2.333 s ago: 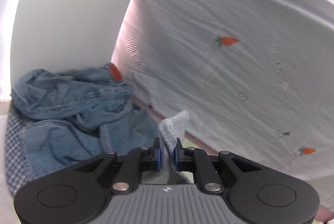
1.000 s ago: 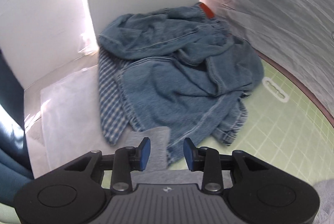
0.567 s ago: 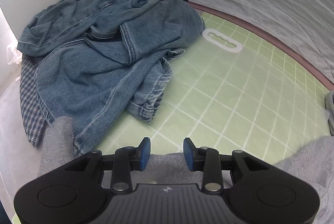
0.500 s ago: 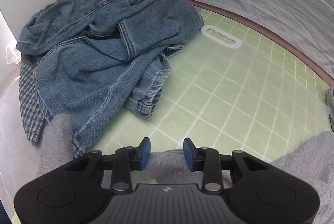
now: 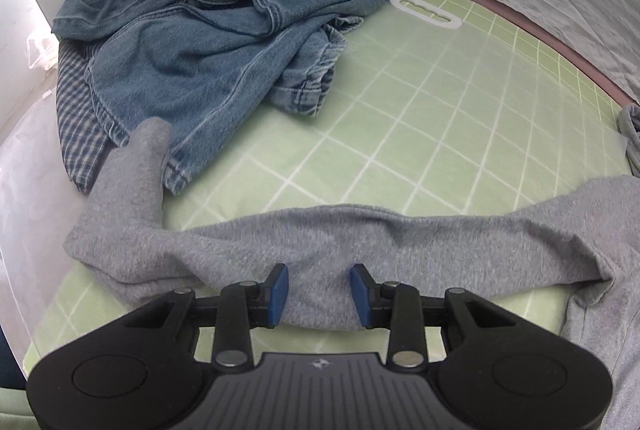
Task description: Fold clothes
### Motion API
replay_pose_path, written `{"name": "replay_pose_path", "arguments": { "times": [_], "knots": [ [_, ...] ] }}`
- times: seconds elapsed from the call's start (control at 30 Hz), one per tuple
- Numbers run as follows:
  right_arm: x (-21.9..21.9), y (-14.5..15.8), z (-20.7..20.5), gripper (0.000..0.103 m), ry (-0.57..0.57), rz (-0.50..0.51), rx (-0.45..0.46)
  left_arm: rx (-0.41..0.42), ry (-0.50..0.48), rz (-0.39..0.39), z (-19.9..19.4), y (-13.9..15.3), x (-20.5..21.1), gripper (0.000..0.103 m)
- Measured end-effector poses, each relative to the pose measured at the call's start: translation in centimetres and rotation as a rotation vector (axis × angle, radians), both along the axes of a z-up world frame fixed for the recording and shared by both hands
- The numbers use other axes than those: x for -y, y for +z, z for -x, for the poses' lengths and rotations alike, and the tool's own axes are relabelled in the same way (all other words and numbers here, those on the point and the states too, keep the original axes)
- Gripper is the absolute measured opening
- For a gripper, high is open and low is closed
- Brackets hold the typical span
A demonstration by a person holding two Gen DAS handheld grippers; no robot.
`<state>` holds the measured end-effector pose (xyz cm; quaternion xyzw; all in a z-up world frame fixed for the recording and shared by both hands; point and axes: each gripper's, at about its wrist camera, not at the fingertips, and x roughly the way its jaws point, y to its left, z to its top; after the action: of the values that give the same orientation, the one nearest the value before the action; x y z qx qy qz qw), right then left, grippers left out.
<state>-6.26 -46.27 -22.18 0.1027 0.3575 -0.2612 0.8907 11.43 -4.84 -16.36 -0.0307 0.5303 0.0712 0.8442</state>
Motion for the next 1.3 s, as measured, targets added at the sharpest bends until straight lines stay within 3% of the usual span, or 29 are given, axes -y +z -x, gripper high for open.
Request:
{"name": "replay_pose_path", "arguments": {
  "times": [0.27,0.5,0.63,0.83,0.97,1.1,1.3],
  "knots": [
    [0.0,0.0,0.1,0.103,0.001,0.001,0.004,-0.051,0.014,0.016,1.5,-0.9,0.0,0.039],
    [0.0,0.0,0.0,0.103,0.002,0.003,0.005,-0.033,-0.009,0.021,-0.2,0.1,0.4,0.042],
    [0.0,-0.1,0.0,0.103,0.002,0.003,0.005,-0.022,-0.021,0.023,-1.1,0.7,0.7,0.055],
    [0.0,-0.1,0.1,0.103,0.002,0.003,0.007,-0.007,-0.04,0.028,-2.5,1.5,1.1,0.057],
    [0.0,0.0,0.1,0.103,0.003,0.004,0.008,-0.045,-0.018,0.053,-3.1,0.3,1.4,0.057],
    [0.0,-0.1,0.1,0.103,0.003,0.005,0.01,-0.053,-0.034,0.051,-3.1,-0.1,2.2,0.066],
    [0.0,-0.1,0.2,0.103,0.005,0.008,0.014,-0.052,-0.051,0.091,-2.8,-1.1,2.8,0.066]
  ]
}}
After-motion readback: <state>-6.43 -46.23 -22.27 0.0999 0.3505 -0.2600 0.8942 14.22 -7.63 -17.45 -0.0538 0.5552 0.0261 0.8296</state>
